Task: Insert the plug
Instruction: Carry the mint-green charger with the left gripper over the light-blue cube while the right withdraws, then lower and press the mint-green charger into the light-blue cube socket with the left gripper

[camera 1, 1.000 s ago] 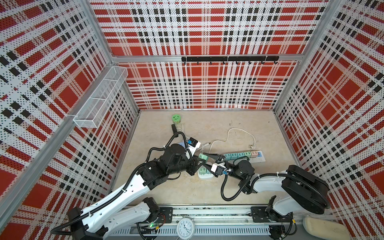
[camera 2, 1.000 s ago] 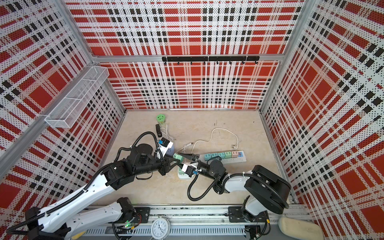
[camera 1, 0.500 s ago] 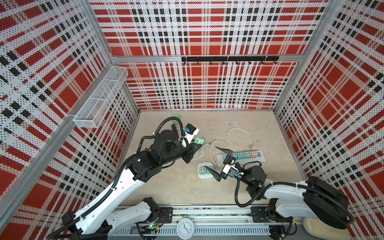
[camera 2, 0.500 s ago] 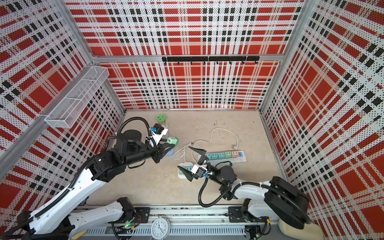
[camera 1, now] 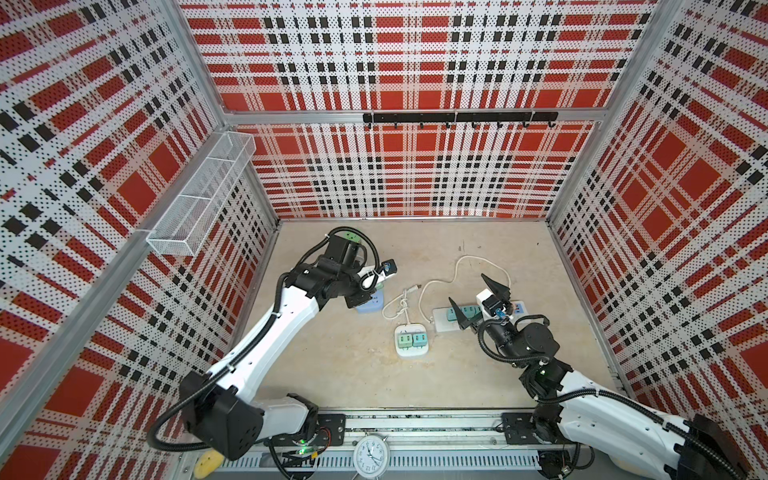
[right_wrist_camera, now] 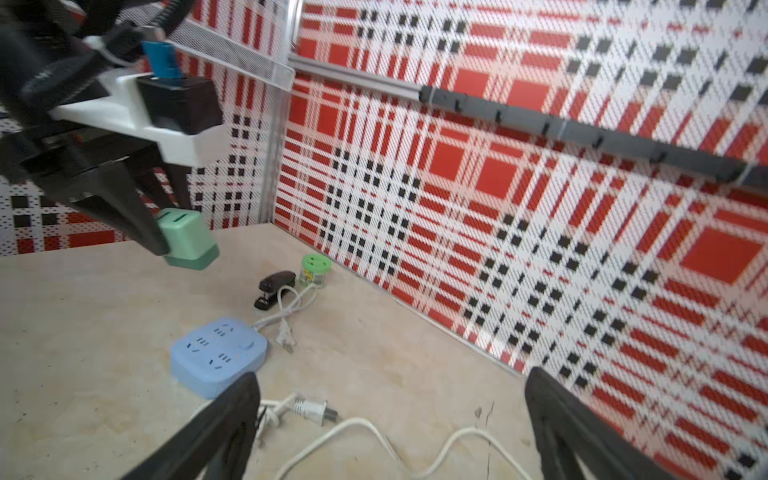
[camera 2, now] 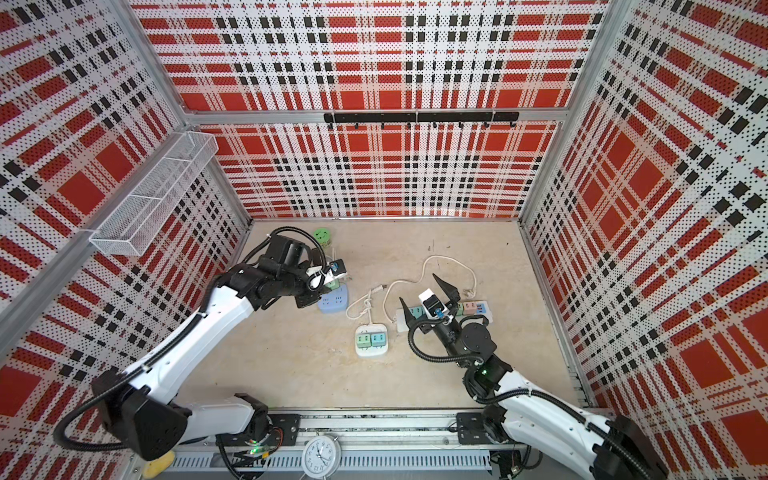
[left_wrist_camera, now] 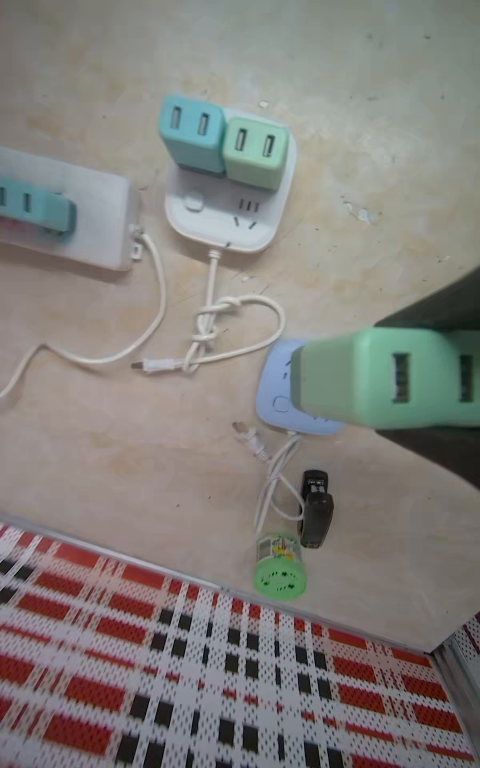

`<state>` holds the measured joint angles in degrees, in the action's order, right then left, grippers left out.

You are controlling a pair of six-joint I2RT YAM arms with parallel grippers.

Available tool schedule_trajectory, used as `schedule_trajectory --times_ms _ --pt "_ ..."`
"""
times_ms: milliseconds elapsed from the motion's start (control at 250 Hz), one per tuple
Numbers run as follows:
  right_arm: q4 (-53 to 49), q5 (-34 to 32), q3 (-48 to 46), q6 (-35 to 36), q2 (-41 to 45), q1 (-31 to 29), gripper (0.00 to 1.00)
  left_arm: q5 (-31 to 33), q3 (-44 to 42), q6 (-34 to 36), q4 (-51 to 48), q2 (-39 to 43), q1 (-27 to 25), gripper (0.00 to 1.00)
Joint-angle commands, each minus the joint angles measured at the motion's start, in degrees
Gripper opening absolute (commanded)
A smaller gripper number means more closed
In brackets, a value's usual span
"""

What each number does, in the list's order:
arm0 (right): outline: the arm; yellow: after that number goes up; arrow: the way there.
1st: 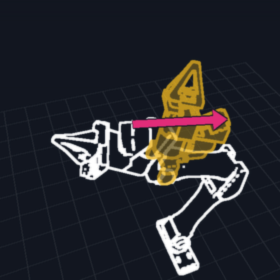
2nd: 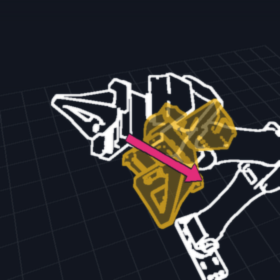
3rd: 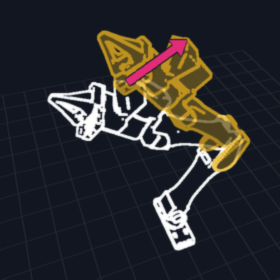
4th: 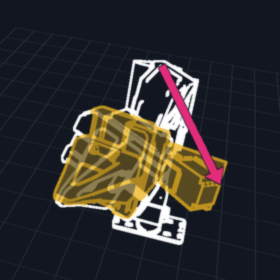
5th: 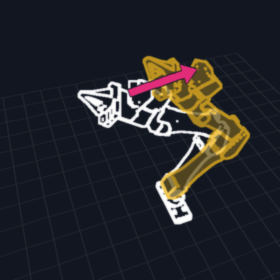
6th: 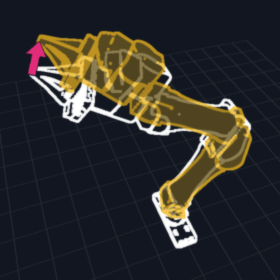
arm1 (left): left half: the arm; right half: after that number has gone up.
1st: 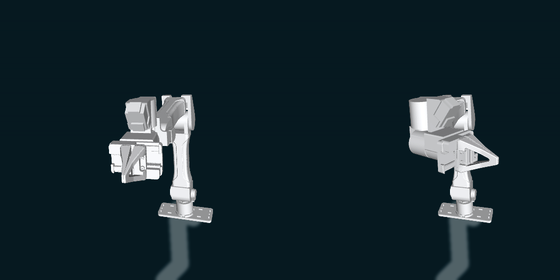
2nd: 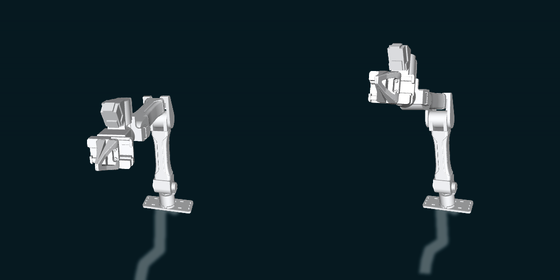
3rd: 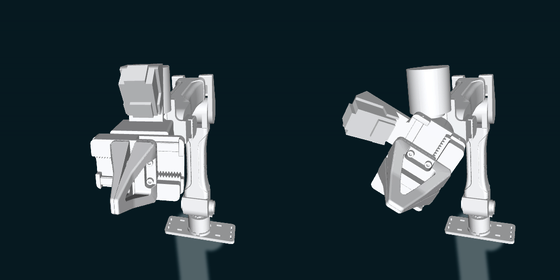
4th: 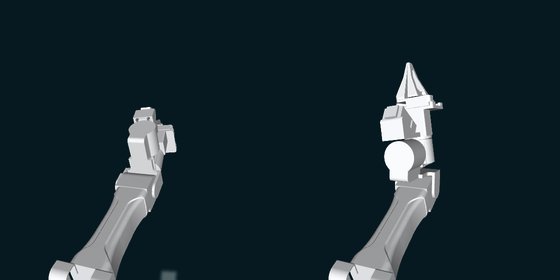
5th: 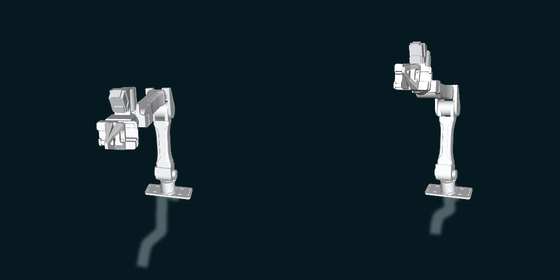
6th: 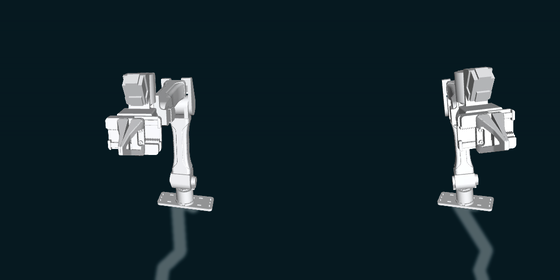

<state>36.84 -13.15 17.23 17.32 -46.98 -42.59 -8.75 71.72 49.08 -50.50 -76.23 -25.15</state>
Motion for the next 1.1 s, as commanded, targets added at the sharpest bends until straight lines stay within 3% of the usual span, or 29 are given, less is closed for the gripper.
schedule_trajectory --times_ms 0,84,204,660,1096 --pt "-4.9 -5.74 1.88 -6.04 -0.4 3.38 1.0 -3.13 1.14 9.14 -4.06 -1.64 0.07 0.0" --pt "-6.92 -5.13 2.56 -8.93 -0.44 6.31 1.0 -5.12 1.88 10.49 -4.12 -4.53 1.73 0.0" --pt "-7.15 -1.86 2.15 -11.68 0.2 8.93 1.0 -2.8 3.77 11.71 -4.45 -9.12 2.45 0.0" --pt "-6.87 -0.39 1.75 -12.32 1.39 9.29 1.0 -2.66 10.89 12.85 -4.61 -24.4 5.12 0.0" --pt "-6.61 -0.01 2.4 -12.22 0.05 9.4 1.0 -2.35 9.31 12.63 -0.01 -26.62 6.95 0.0"
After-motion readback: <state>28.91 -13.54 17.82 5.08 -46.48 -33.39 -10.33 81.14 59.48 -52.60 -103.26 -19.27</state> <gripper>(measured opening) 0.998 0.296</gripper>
